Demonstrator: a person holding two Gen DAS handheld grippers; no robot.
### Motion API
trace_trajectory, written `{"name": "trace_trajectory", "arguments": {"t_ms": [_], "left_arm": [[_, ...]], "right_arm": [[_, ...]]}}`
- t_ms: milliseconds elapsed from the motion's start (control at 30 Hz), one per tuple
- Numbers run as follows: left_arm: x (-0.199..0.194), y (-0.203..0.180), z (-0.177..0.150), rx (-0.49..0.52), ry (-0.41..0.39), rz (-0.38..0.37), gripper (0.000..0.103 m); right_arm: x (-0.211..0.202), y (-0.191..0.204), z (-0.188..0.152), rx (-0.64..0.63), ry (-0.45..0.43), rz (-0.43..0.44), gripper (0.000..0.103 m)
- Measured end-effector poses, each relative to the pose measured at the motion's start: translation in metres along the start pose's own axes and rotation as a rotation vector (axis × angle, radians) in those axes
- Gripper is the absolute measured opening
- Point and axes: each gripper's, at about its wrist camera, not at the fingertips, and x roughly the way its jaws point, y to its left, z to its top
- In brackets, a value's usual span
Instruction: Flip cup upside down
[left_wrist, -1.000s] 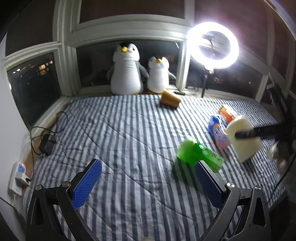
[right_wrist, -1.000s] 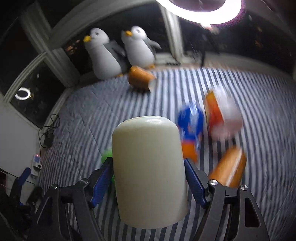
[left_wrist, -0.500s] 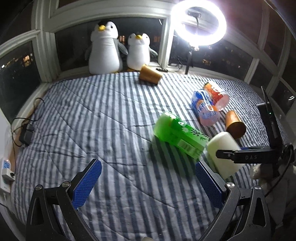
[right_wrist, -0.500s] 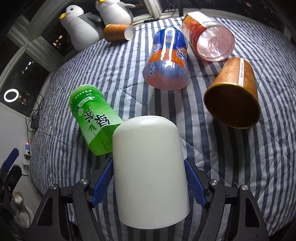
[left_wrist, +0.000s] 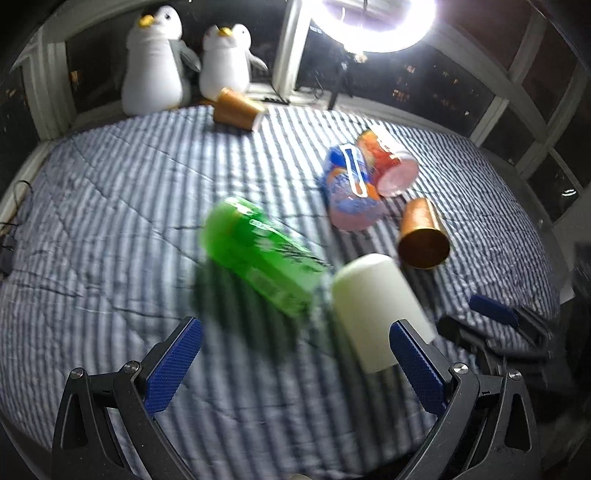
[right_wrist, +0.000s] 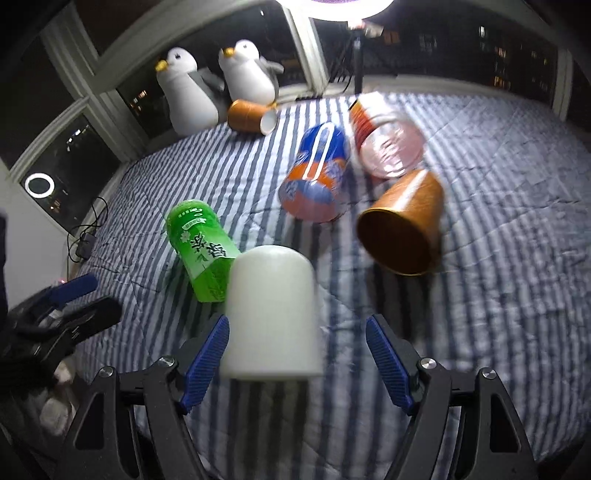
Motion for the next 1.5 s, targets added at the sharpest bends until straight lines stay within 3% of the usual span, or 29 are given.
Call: {"name": "trace_trajectory", "arguments": {"t_ms": [233,533,867,1033,1100,1500], "left_arm": [[0.034,-0.026,0.008,-0.147,0.090,-0.045,0.102],[0.070,-0.038,0.019,-0.249,0.142,-0.014,0.099],[0.108,-0.054,0.033,-0.203,0.213,0.051,0.094],[0.128,-0.057,0.038,-0.181,0.272,0.028,0.087],[0.130,-0.060,0.041,-0.167,0.274,0.016,0.081],[0.114,-0.073,0.037,-0.068,0.201,0.015,0.080]], "right_arm": [[-0.037,-0.024,-0.024,-0.007,-0.079,-0.056,0.073],[-0.063,-0.043,-0.045,0.002,-0.132,-0.086,0.073],[-0.086,-0.041,-0.058,-0.023,-0.193,-0.119,0.073],[-0.093,-0.045,-0.063,-0.015,-0.209,-0.118,0.073],[-0.094,-0.048,-0.063,-0.008,-0.210,-0.117,0.073],[-0.087,-0.058,-0.069,0.024,-0.193,-0.117,0.073]]}}
